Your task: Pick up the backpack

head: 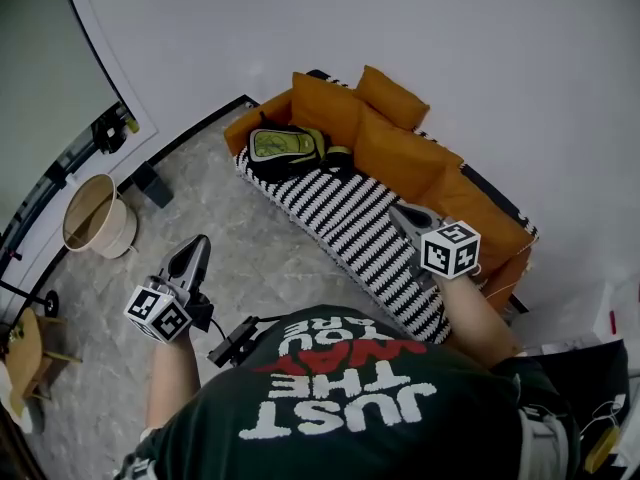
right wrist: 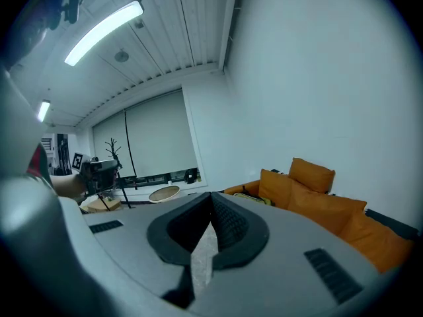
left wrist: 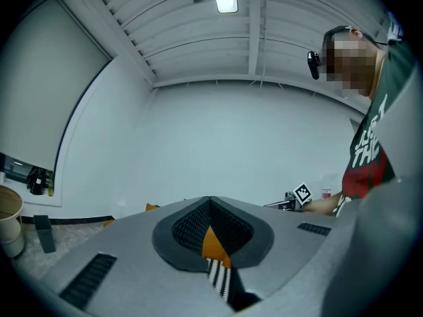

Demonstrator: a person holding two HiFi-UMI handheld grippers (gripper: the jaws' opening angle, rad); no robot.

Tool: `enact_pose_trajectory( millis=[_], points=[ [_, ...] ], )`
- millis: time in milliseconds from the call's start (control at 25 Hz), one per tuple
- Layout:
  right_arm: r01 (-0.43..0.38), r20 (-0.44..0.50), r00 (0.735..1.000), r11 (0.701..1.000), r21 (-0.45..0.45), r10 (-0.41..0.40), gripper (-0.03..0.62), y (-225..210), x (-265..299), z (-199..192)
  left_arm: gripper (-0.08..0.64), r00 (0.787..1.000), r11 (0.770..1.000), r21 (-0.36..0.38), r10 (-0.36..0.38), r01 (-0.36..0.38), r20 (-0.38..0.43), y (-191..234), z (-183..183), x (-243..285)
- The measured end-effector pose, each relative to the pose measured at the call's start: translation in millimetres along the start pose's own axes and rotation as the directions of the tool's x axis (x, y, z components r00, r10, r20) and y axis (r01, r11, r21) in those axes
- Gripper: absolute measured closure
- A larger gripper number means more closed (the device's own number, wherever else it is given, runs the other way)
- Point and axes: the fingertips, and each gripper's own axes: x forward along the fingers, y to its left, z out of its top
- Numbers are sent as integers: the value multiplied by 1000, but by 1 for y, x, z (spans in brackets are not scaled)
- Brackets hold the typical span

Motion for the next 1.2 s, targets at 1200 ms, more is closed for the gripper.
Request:
enact_pose_trajectory(
  millis=[1200],
  points=[
    [140, -83, 987, 989, 37, -136, 563, -29, 393, 100, 548, 993, 986, -128, -114, 109, -33, 422, 26, 165]
  ],
)
